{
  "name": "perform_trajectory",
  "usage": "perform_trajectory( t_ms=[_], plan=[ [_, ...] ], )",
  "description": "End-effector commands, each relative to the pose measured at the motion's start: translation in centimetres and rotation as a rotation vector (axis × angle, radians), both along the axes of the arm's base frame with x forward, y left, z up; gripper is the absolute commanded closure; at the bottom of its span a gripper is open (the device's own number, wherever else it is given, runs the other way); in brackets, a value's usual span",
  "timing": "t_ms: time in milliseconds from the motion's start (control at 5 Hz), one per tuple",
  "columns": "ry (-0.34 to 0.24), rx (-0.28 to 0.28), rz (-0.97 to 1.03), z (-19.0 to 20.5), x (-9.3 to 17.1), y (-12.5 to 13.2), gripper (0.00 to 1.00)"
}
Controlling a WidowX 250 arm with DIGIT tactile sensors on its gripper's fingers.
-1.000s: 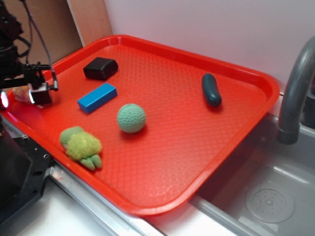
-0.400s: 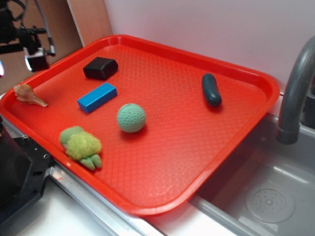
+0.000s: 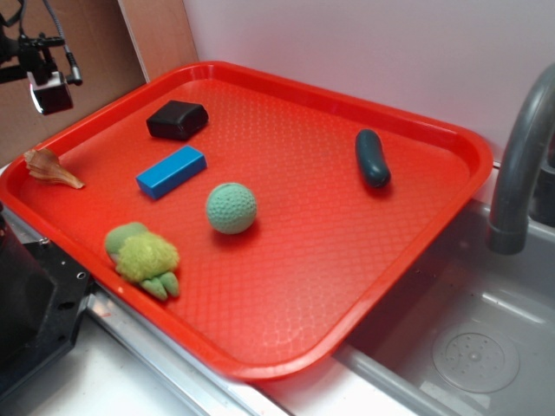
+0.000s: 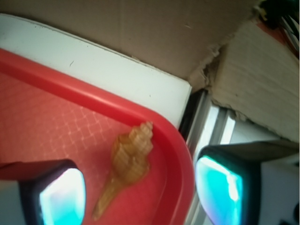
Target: Grab the shell.
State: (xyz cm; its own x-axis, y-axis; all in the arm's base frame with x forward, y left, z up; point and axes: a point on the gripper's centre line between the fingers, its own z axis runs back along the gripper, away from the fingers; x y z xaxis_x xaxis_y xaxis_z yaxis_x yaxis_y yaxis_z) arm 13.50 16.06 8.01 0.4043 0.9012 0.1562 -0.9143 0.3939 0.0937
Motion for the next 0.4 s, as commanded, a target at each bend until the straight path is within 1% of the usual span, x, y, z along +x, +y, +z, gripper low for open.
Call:
perform_trajectory(
  t_ms=[0, 200],
  plan=[
    [0.022, 0.047, -0.02, -1.7, 0.4, 1.0, 0.0],
    [0.034, 0.04, -0.036, -3.0, 0.2, 0.8, 0.0]
  ],
)
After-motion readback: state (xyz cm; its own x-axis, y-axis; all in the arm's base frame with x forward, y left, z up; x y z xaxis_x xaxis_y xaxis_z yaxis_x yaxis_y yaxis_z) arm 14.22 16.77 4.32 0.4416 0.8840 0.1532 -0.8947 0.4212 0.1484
